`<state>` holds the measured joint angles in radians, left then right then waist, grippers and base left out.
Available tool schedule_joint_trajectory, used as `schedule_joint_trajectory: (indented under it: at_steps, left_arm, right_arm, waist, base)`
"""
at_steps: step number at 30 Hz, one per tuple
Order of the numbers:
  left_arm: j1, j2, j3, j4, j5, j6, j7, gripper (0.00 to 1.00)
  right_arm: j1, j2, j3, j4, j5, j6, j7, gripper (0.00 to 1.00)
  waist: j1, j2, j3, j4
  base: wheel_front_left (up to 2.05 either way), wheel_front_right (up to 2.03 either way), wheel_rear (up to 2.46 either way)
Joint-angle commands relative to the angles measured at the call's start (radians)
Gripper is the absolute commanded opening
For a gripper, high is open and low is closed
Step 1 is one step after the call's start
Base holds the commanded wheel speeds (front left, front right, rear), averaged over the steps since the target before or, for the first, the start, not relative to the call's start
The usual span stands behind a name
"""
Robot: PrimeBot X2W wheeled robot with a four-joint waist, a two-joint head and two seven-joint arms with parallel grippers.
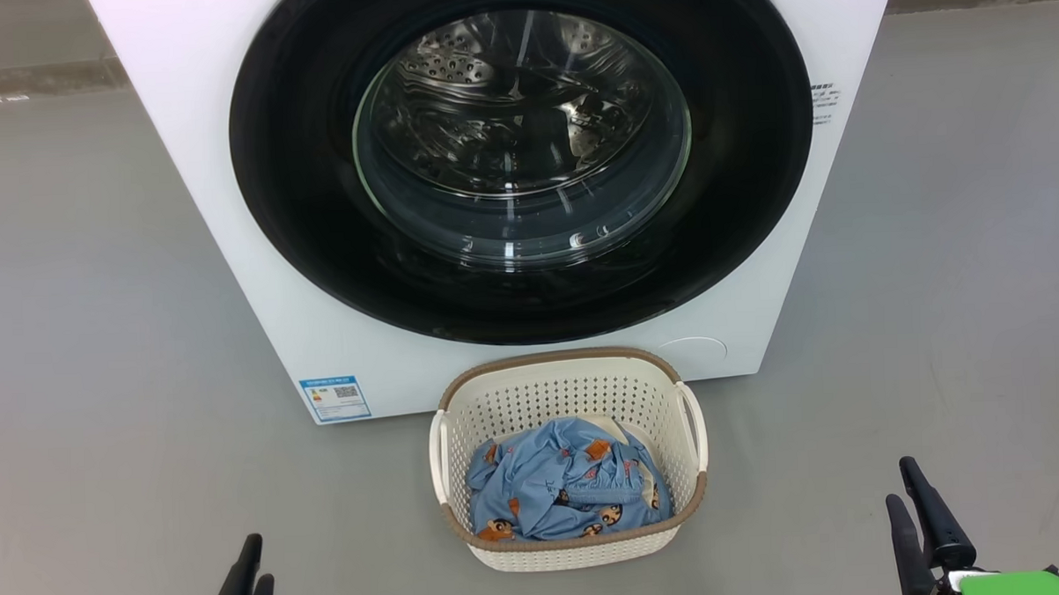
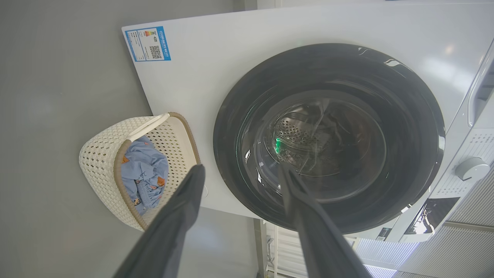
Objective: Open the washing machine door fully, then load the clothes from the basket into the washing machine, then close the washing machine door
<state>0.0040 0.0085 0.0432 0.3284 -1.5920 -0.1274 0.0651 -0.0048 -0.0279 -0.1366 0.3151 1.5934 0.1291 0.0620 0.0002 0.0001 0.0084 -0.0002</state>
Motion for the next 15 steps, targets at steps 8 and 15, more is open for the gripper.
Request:
schedule_joint_trajectory:
  at_steps: [8,15]
  left_arm:
    - [-0.030,0.016,0.001,-0.046,0.080,-0.001,-0.031,1.00]
    - [-0.031,0.018,0.002,-0.060,0.161,-0.001,-0.052,1.00]
  right_arm:
    - [-0.026,-0.007,0.016,-0.062,-0.125,0.000,-0.030,1.00]
    - [-0.029,-0.013,0.032,-0.092,-0.256,0.000,-0.050,1.00]
  waist:
    - [-0.0001,-0.0001,0.004,0.000]
    - [-0.0001,-0.0001,0.006,0.001]
  base:
    - [0.00,0.00,0.00]
    - [0.00,0.00,0.00]
